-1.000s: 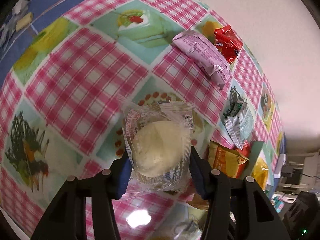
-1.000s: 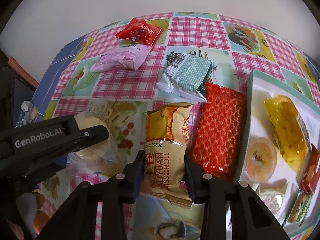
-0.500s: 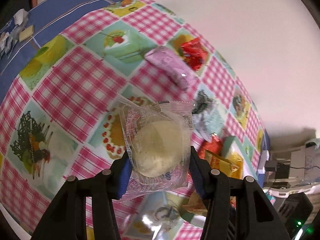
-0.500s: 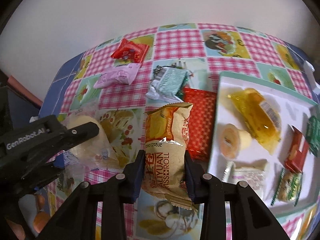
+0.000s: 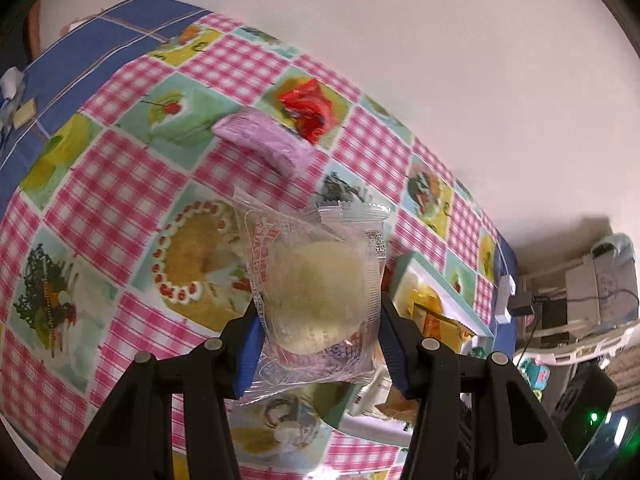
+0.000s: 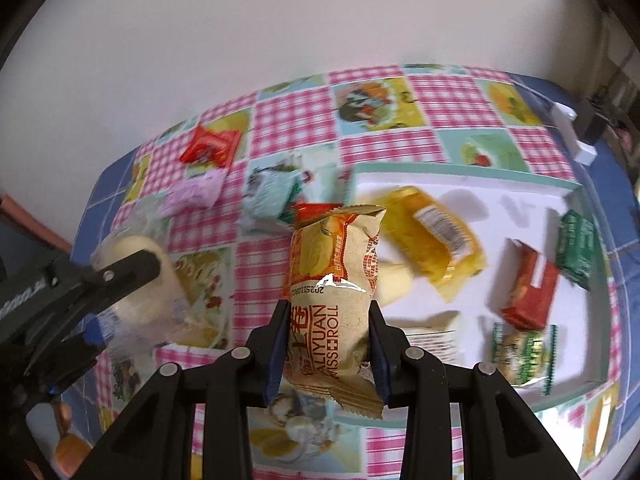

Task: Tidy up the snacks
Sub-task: 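Carry the bun and swiss roll into the tray and open both tools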

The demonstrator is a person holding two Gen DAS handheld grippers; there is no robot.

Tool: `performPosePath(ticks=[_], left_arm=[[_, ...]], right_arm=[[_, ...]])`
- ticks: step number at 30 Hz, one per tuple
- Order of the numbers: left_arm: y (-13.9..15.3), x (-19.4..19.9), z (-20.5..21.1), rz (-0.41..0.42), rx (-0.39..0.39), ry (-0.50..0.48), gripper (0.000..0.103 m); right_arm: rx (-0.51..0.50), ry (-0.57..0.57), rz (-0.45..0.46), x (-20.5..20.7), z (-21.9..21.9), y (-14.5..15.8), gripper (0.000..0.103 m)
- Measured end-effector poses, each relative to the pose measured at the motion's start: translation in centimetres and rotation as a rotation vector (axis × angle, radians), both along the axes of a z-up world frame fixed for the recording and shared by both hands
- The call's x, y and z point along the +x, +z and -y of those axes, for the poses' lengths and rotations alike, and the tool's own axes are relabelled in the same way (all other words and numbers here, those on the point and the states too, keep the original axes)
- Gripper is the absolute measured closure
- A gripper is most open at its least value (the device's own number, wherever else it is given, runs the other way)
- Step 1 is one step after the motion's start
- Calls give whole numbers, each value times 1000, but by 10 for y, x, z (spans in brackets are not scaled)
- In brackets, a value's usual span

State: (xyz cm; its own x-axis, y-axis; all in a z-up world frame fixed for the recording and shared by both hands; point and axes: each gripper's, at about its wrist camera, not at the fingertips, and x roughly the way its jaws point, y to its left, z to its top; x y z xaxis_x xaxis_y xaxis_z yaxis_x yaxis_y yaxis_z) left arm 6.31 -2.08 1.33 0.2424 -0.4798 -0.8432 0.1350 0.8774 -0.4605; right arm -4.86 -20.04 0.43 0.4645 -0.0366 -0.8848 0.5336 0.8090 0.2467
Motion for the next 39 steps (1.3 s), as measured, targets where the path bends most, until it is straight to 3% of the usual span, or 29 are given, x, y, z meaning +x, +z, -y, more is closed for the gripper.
performPosePath(ticks=[20,28,39], left_arm=[[-6,-65,124,42,81,-329,49],[-28,-104,168,66,136,-472,49],[-49,-108,182,54,157,-494,49]], right_arm=[[-13,-449,-53,-105,142,-4,65],[9,-513,-63,-128,163,-10,65],[47,-494,-104,-124,166,-26,64]])
